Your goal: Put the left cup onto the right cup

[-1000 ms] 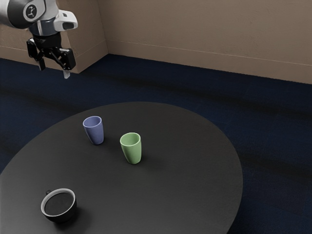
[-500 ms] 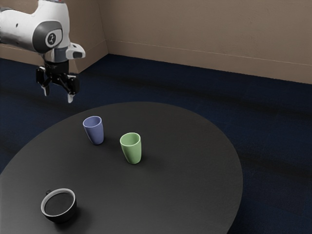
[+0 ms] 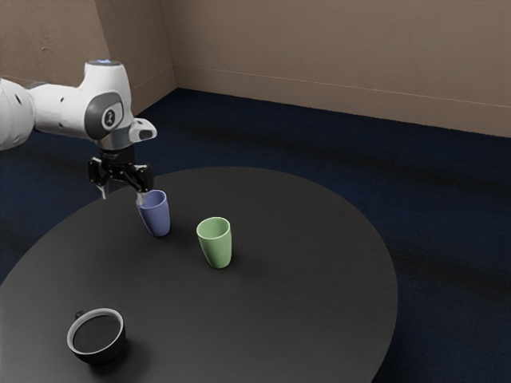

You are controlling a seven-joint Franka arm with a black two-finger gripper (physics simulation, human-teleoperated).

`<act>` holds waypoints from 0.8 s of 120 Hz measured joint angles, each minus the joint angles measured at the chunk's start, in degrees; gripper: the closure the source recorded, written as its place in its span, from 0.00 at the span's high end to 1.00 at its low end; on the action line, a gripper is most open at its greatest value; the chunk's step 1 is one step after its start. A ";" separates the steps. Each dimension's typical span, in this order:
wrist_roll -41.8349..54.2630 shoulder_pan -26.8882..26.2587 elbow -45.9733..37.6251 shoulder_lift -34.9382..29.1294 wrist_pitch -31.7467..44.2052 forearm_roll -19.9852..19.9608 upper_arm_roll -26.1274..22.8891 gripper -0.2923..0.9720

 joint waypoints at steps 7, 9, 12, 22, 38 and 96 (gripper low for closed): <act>0.05 0.42 0.22 0.89 1.52 -0.67 0.00 0.77; 0.07 0.51 0.43 1.17 1.88 -0.82 0.00 0.77; 0.09 0.62 0.77 1.52 2.38 -1.01 0.00 0.77; 0.18 0.80 1.51 2.43 3.74 -1.42 -0.01 0.77; 0.72 1.96 4.68 5.02 5.05 -2.32 -0.66 0.77; 3.82 5.70 8.66 11.69 7.78 -4.75 -2.84 0.77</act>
